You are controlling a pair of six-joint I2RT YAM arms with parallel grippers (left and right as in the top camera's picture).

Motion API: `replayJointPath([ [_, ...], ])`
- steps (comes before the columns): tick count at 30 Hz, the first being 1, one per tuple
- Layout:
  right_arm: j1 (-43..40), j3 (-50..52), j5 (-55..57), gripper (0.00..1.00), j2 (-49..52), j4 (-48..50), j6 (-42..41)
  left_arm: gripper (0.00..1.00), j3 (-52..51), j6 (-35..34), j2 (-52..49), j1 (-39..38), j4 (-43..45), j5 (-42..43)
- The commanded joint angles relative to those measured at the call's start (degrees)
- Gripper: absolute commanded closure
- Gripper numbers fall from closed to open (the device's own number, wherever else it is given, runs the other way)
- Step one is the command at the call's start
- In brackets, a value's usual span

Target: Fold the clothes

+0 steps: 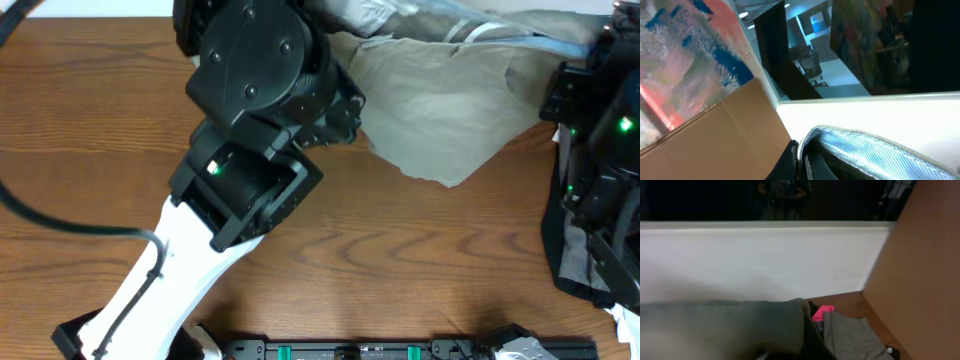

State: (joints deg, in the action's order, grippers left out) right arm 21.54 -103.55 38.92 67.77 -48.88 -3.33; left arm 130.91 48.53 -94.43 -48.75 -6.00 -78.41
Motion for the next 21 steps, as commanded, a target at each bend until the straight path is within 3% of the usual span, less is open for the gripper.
replayJointPath([
  [1,-0.81,-2.16,-0.39,0.99,-1.99,-1.77,1.25,0.94,1.38,1.51,3.91,-2.08,0.22,-6.51],
  [7,-0.79,-7.08,-10.54,0.99,-4.17,-10.73,-0.94,0.94,1.38,3.34,6.62,-9.03,0.24,-11.34],
  [21,-0.79,-16.44,-32.22,0.99,-4.28,-26.91,-2.69,0.94,1.38,7.74,11.41,-22.88,-2.95,-11.58],
])
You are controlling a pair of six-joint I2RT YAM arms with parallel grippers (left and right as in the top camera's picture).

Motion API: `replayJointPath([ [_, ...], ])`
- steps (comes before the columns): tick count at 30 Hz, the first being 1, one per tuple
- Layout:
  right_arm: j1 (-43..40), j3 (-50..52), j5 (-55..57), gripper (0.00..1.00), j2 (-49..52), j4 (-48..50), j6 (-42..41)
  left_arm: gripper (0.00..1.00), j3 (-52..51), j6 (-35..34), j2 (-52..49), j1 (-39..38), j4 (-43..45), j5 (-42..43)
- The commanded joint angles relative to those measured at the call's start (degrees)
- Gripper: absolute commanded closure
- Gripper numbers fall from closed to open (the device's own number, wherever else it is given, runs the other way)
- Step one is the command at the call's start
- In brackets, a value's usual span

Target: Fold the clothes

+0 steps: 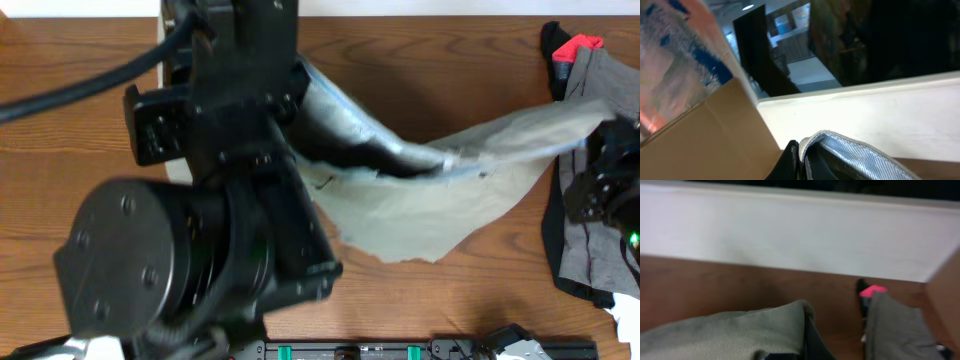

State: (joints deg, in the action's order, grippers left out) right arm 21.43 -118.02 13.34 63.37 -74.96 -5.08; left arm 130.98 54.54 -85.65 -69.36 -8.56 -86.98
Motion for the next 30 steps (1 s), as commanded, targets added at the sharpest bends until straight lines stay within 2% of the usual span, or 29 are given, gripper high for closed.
replayJointPath([
  [1,-0.68,-2.03,-7.43,0.99,0.11,-1.2,-1.62,0.94,1.25,1.6,3.1,-2.89,-0.66,-3.02],
  [6,-0.7,-1.99,-8.9,0.99,1.99,-2.47,-5.46,0.94,1.18,-1.29,3.74,-1.6,-1.73,-2.97],
  [11,-0.7,-1.99,-8.79,0.99,7.82,-1.84,-5.99,0.94,-1.14,-3.72,2.73,6.82,-1.7,-2.95],
  [14,-0.68,-1.99,-8.61,0.99,10.23,1.53,-3.43,0.94,-4.35,-5.79,2.54,11.41,-1.7,-2.34],
  [20,-0.68,-2.01,-8.98,0.99,10.21,3.39,-3.67,0.94,-8.07,-5.38,1.95,11.43,2.05,1.01],
  [24,-0.68,-2.01,-9.86,0.99,10.08,2.01,-3.89,0.93,-8.07,0.94,0.96,7.23,6.84,2.05],
  [30,-0.68,-2.01,-9.86,0.99,10.01,1.07,-3.87,0.93,-8.07,16.31,0.72,2.67,5.64,12.63],
])
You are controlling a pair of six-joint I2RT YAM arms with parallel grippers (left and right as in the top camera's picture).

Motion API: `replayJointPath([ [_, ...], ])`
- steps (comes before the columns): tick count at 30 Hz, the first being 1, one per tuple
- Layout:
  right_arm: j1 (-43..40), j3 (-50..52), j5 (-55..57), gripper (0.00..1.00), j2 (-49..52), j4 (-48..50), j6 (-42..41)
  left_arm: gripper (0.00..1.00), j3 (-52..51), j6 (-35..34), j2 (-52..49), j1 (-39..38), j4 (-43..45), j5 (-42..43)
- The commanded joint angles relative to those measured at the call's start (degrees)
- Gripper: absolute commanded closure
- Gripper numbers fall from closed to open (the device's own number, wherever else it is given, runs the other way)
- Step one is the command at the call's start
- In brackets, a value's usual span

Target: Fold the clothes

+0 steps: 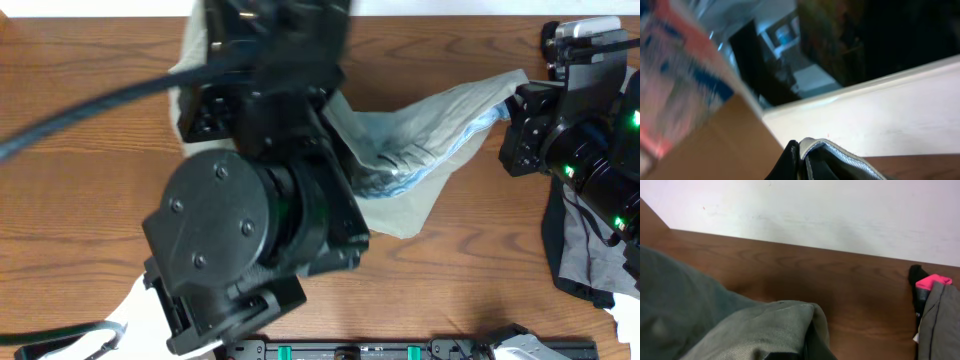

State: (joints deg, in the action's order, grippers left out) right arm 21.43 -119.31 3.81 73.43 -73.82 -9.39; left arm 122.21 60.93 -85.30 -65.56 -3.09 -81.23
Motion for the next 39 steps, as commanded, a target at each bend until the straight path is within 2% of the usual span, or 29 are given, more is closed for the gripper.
replayJointPath([
  [1,-0.7,-0.72,-0.33,0.99,-0.04,-0.13,0.44,0.93,0.7,11.87,0.37,-1.49,-0.02,9.03],
  [4,-0.68,-0.72,-0.31,0.99,-0.04,-0.39,0.44,0.94,0.7,12.02,0.42,-2.32,-1.62,13.25],
  [6,-0.7,-0.72,-0.22,0.99,-0.04,-0.35,0.42,0.94,0.7,11.32,0.48,-2.51,-6.62,19.17],
  [10,-0.7,-0.72,-0.22,0.98,-0.04,-0.46,0.42,0.91,0.7,6.43,0.44,-2.51,-13.16,30.56],
  [13,-0.7,-0.72,-0.22,0.99,-0.04,-0.81,0.37,0.91,0.7,-3.34,0.44,-2.51,-20.72,34.95],
  [17,-0.7,-0.72,-0.22,0.99,-0.04,-1.05,-0.02,0.91,0.7,-21.42,0.31,-1.9,-39.39,45.03],
  [21,-0.7,-0.92,1.73,0.99,-0.17,-2.12,-0.57,0.91,0.76,-34.16,0.87,0.85,-47.78,40.81],
  [26,-0.81,-4.83,4.61,0.99,-0.92,-6.27,-2.89,0.91,1.81,-46.16,4.96,5.14,-54.27,35.1],
  [32,-0.81,-13.03,4.55,0.99,-1.05,-15.13,-3.93,0.91,2.58,-64.57,11.82,6.47,-67.6,38.42],
  [37,-0.81,-19.41,4.07,0.99,-1.07,-22.67,-4.52,0.91,2.58,-71.45,15.39,6.47,-74.6,44.83],
  [39,-0.81,-20.94,3.13,0.99,-1.07,-23.45,-4.37,0.91,2.58,-73.18,16.13,6.47,-76.15,44.81],
])
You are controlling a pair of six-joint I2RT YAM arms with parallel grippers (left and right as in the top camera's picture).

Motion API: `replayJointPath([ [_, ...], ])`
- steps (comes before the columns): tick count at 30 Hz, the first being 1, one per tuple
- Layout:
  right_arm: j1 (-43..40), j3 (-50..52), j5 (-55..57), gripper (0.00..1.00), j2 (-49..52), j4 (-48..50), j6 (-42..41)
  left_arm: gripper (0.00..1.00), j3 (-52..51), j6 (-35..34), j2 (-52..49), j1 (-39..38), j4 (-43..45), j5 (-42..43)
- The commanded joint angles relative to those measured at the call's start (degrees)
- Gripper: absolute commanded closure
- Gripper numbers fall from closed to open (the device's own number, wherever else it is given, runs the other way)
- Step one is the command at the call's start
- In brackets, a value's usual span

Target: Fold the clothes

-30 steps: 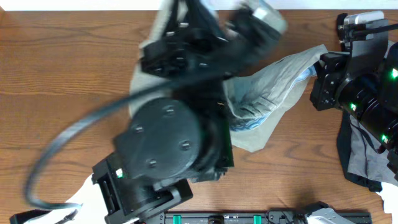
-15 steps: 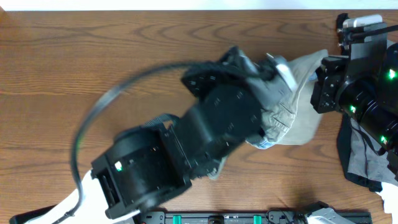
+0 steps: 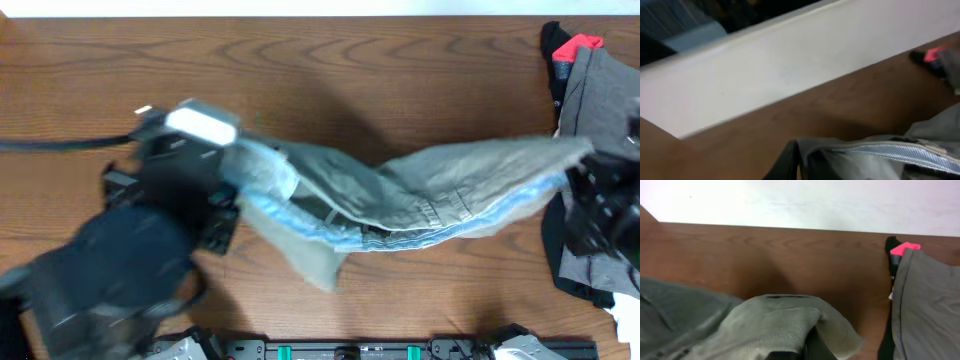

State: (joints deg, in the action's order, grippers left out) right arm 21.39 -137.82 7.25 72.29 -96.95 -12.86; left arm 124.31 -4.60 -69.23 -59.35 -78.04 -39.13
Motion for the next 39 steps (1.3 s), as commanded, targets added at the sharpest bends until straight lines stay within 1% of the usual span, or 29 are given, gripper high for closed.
replayJointPath([
  [1,-0.76,-2.64,-0.85,0.99,0.0,-0.26,-0.81,0.9,0.48,-7.78,0.31,0.33,-1.68,2.71],
  [3,-0.76,-2.71,-0.5,0.99,0.24,0.02,-0.81,0.9,0.48,-7.76,0.44,1.05,-2.27,2.29],
  [5,-0.76,-2.71,0.07,0.99,1.36,0.35,-0.81,0.9,0.48,-7.74,-0.02,3.5,-2.34,2.08],
  [10,-0.87,-2.71,0.02,0.99,7.21,1.64,-0.83,0.9,0.48,-7.74,-3.1,14.23,-1.25,2.93],
  [11,-1.01,-2.71,-0.17,0.99,8.76,2.47,-0.81,0.9,0.48,-7.26,-3.96,16.55,-0.59,4.11],
  [13,-1.09,-2.73,-0.22,0.99,11.32,4.87,0.66,0.9,0.61,-3.56,-5.29,20.11,1.75,7.61],
  [15,-1.09,-2.75,-0.24,0.99,12.39,7.63,2.05,0.9,1.95,-1.38,-6.05,21.77,3.39,9.81],
  [18,-1.09,-3.32,-0.2,0.99,11.72,10.1,2.23,0.9,6.6,0.66,-6.71,22.05,3.69,11.1],
  [24,-1.07,-4.83,-0.22,0.99,7.52,10.05,3.34,0.9,14.21,2.08,-5.53,22.05,1.51,12.92],
  [27,-1.07,-4.83,-1.11,0.99,5.09,9.38,3.93,0.9,15.76,2.03,-4.39,22.03,-0.17,15.52],
  [34,-1.07,-4.83,-10.29,0.99,-0.2,7.32,4.79,0.91,18.27,-0.39,-2.49,22.05,-6.27,17.66],
  [37,-1.07,-4.83,-11.39,0.99,-0.79,7.02,4.79,0.91,18.32,-0.39,-2.89,22.05,-6.64,18.25],
  [39,-1.07,-4.83,-11.37,0.99,-0.61,7.19,4.81,0.91,18.32,-0.39,-3.89,22.05,-7.74,20.11],
])
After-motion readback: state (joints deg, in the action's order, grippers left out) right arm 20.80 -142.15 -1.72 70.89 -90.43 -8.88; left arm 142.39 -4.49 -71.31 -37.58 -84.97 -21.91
